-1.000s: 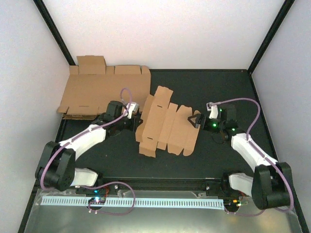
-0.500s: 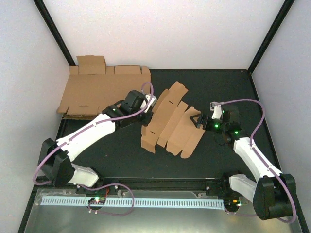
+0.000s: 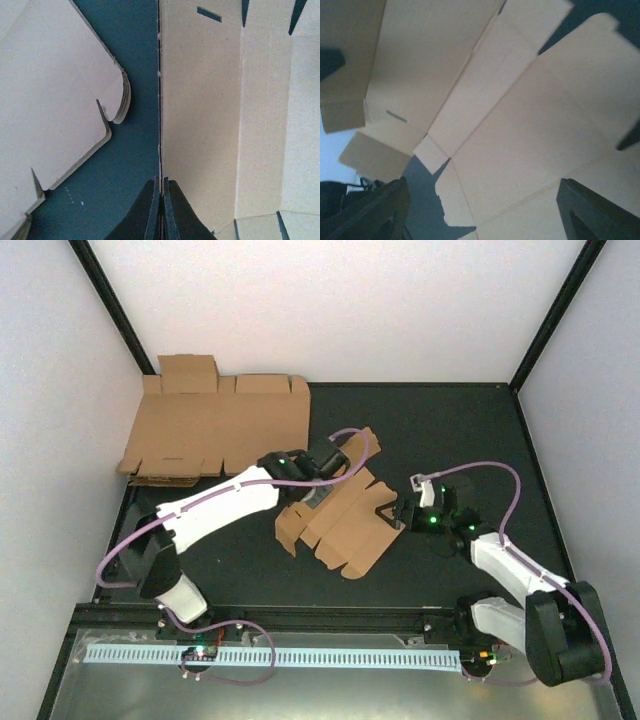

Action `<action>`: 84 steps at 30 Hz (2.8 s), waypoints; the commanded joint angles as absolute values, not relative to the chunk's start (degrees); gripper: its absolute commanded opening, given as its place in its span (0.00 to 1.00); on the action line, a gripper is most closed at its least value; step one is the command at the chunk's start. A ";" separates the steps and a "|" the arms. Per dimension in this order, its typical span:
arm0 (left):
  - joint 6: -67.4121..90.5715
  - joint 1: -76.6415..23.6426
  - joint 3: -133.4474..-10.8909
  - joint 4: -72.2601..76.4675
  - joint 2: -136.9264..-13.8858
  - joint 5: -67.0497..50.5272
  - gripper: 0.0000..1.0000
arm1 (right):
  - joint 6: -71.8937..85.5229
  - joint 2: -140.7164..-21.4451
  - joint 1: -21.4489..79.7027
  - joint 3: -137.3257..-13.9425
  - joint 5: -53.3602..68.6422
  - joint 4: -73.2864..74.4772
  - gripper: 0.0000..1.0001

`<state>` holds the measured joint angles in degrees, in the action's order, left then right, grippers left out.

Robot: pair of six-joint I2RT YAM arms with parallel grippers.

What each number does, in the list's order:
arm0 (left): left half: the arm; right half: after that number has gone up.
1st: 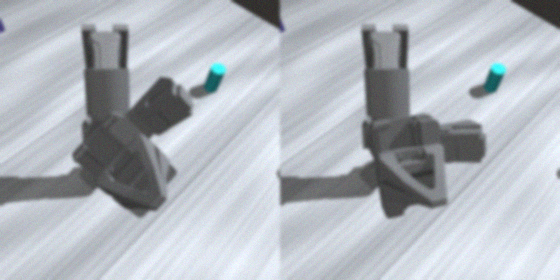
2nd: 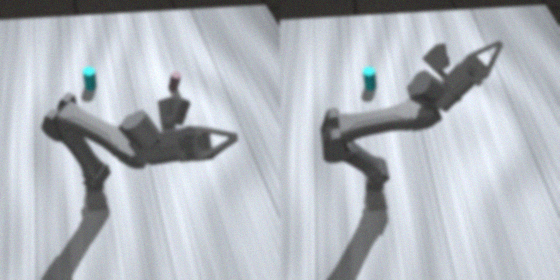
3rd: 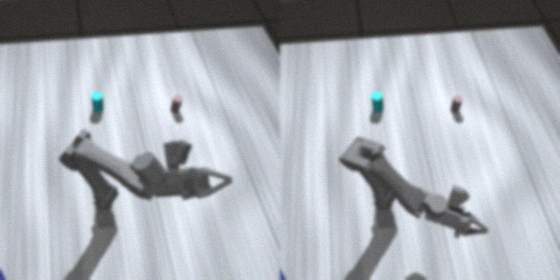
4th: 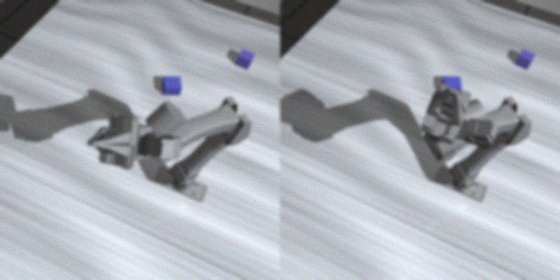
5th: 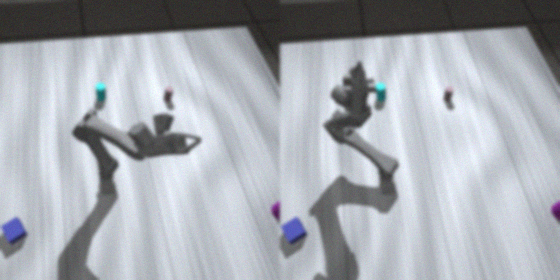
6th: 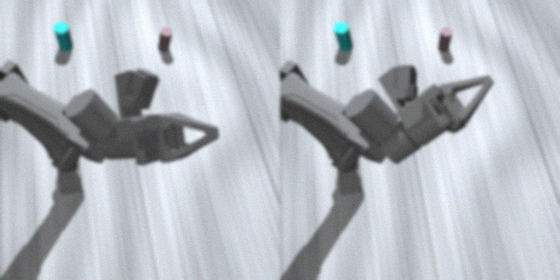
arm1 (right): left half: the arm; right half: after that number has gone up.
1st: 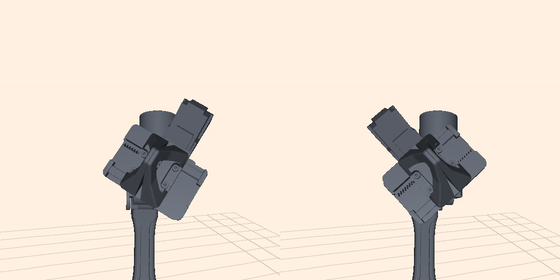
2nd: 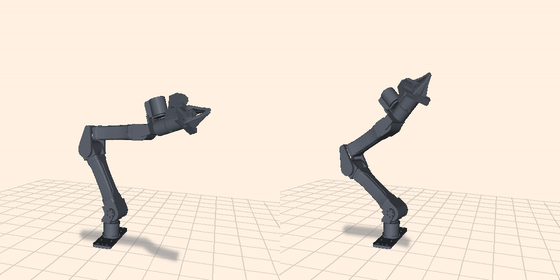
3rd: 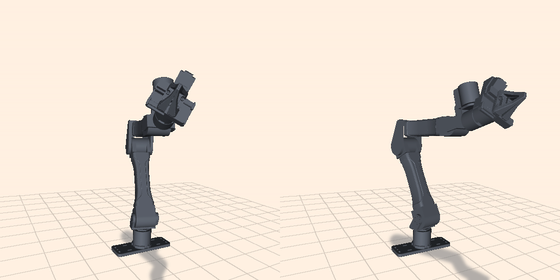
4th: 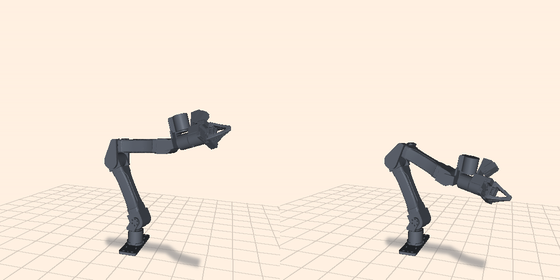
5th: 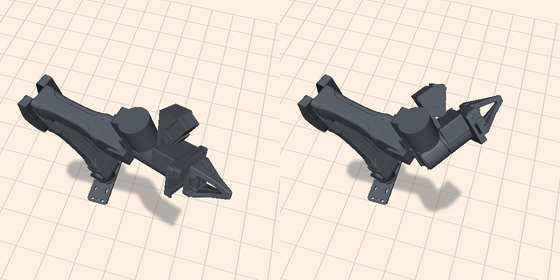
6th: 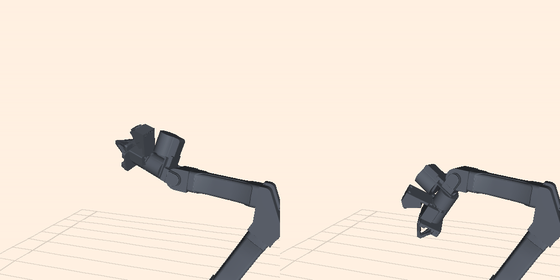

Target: Fold the paper box

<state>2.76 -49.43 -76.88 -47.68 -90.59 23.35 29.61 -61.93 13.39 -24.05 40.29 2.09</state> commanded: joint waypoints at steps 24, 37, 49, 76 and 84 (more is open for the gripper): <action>2.14 -62.22 -76.74 -46.07 -96.78 41.23 0.02 | 46.71 -92.53 21.62 -19.42 38.97 -34.20 0.02; 7.17 -68.06 -74.52 -46.26 -100.15 50.23 0.01 | 50.91 -91.53 21.63 -14.81 39.24 -46.69 0.04; 7.69 -68.55 -72.90 -44.87 -100.21 52.54 0.02 | 54.55 -70.38 21.67 -15.29 31.73 -35.31 0.33; 6.13 -70.73 -72.39 -42.72 -102.91 58.77 0.03 | 69.22 -73.57 22.85 -32.61 27.59 -16.67 0.60; 5.30 -71.10 -72.60 -41.93 -103.56 58.79 0.04 | 70.99 -75.98 23.01 -32.11 28.76 -21.16 0.44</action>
